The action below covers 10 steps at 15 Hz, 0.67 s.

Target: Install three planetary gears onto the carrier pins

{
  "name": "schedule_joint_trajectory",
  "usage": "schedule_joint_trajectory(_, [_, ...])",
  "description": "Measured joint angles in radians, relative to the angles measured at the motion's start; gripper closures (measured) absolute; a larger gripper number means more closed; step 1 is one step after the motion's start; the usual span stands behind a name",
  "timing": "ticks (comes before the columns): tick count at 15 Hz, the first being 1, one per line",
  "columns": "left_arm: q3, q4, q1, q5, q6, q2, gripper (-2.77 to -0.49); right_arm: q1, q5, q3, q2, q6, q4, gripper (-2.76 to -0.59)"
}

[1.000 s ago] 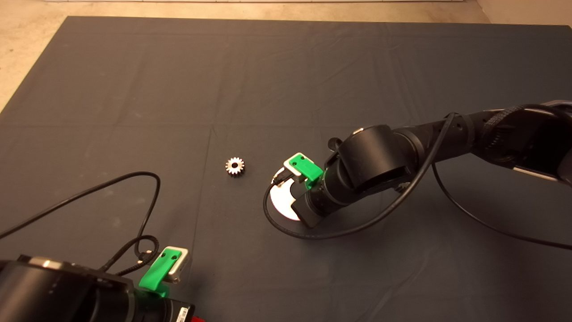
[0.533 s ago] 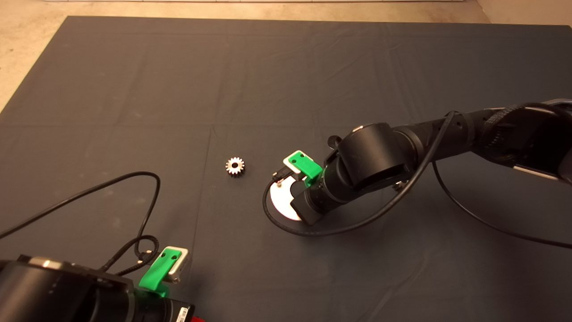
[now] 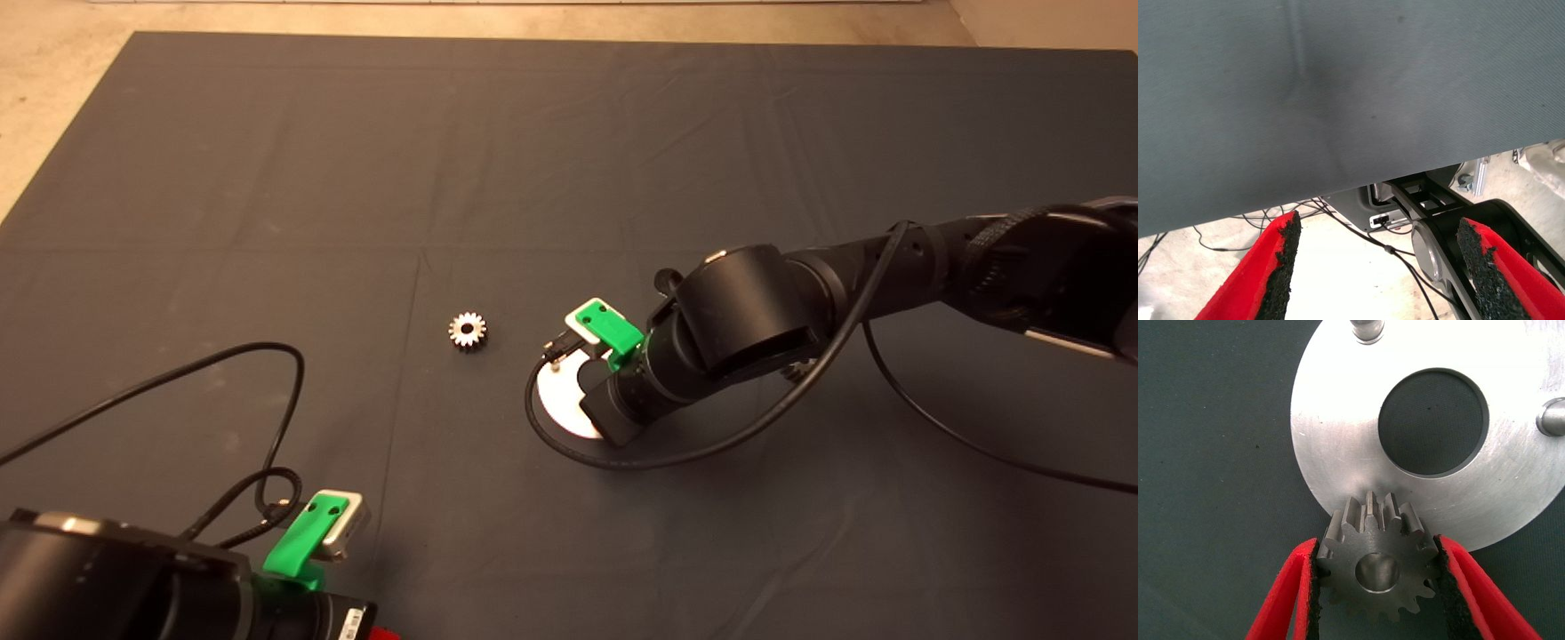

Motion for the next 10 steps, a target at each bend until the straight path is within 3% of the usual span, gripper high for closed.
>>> schedule_joint_trajectory(3, [0.000,0.000,-0.002,-0.014,0.001,-0.033,-1.63,0.000,-0.005,0.008,-0.011,0.000,0.000,-0.97])
schedule_joint_trajectory(9, [0.000,0.001,-0.002,-0.024,0.001,-0.030,-1.63,0.000,-0.008,0.040,-0.025,-0.001,0.000,-0.97])
schedule_joint_trajectory(10, [0.000,0.001,-0.002,-0.033,0.001,-0.030,-1.63,0.000,-0.009,0.042,-0.025,-0.002,0.000,-0.97])
